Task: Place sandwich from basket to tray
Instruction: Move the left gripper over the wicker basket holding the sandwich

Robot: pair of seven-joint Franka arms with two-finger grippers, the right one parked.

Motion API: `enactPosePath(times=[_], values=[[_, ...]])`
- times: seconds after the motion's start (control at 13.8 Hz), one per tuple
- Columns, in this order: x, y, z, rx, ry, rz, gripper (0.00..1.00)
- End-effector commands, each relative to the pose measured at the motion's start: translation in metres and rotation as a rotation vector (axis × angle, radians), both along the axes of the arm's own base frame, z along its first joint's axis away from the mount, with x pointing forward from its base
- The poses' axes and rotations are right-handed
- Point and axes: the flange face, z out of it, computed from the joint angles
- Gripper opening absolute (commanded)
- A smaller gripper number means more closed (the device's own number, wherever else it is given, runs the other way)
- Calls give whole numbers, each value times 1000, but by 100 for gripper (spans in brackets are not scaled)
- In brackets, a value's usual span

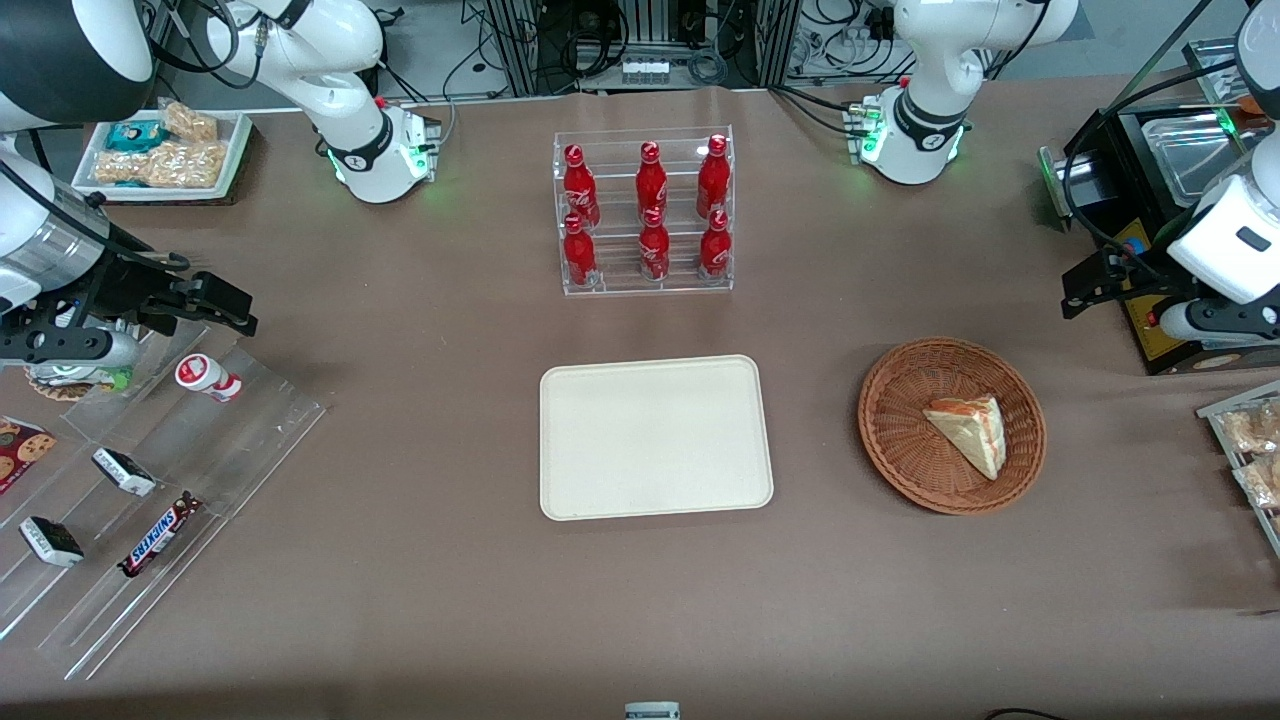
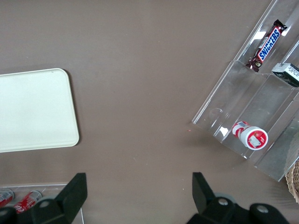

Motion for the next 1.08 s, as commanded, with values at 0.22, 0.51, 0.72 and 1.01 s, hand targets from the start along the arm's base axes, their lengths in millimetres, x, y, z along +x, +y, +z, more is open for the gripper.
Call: enactPosePath(times=[0.22,0.51,0.72,1.01], values=[[3,0,2,-19,21,4,100],[2,0,-14,-4,52,18,100],[5,2,-64,-3,105,27,100],[-3,5,-154,-2,80,39,100]])
